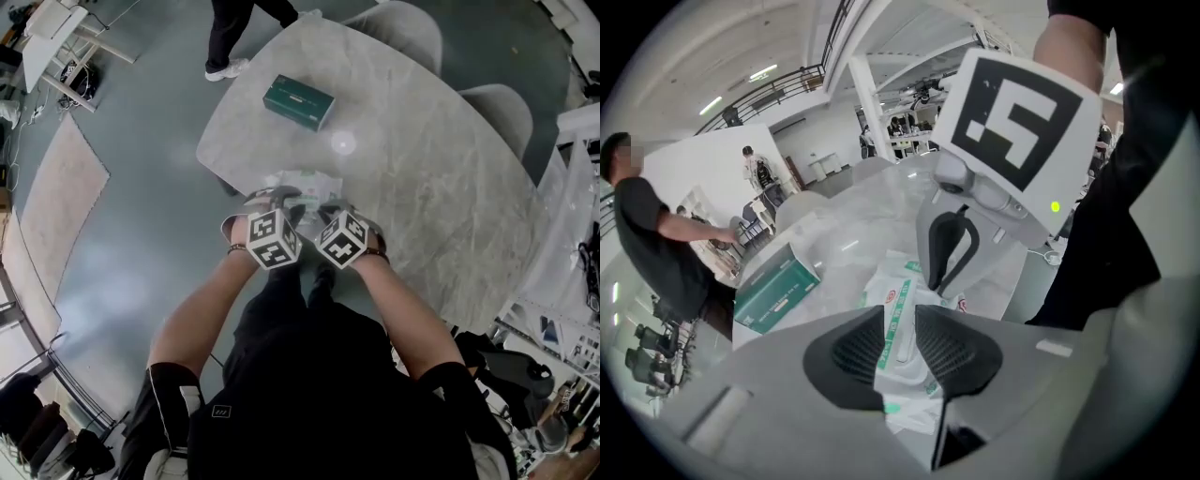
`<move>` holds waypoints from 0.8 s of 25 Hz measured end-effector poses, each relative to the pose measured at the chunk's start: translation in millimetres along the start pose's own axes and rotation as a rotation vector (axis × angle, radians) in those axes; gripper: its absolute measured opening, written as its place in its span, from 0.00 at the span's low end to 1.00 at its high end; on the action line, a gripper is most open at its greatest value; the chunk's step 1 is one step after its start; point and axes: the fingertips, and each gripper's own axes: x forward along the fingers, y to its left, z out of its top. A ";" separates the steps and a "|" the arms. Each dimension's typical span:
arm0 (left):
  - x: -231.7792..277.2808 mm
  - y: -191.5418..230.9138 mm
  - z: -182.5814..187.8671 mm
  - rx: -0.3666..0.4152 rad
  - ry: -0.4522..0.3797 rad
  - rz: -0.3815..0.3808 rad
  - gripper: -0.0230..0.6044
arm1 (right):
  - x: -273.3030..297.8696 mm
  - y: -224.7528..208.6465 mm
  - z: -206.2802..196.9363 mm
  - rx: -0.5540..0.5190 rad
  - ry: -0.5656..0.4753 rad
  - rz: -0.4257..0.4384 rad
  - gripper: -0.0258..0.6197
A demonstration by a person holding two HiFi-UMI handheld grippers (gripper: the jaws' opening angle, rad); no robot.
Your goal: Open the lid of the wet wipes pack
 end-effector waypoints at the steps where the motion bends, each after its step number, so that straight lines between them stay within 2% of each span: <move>1: -2.3 5.2 2.3 -0.003 -0.008 0.018 0.20 | 0.4 -0.2 -0.5 0.000 -0.002 -0.001 0.09; 2: -4.3 10.5 3.7 -0.007 -0.011 0.033 0.13 | 0.5 -0.2 -1.1 0.000 -0.004 -0.003 0.09; 8: 0.8 37.0 2.2 -0.011 0.001 0.052 0.11 | 1.2 -1.7 -1.5 0.005 -0.019 -0.017 0.09; 13: 11.5 64.1 1.2 -0.120 -0.023 0.050 0.13 | -0.1 -0.9 -2.1 0.013 -0.029 -0.029 0.09; 20: 38.4 82.1 -3.9 -0.147 -0.011 -0.002 0.15 | -1.1 -0.5 -2.7 0.036 -0.041 -0.050 0.09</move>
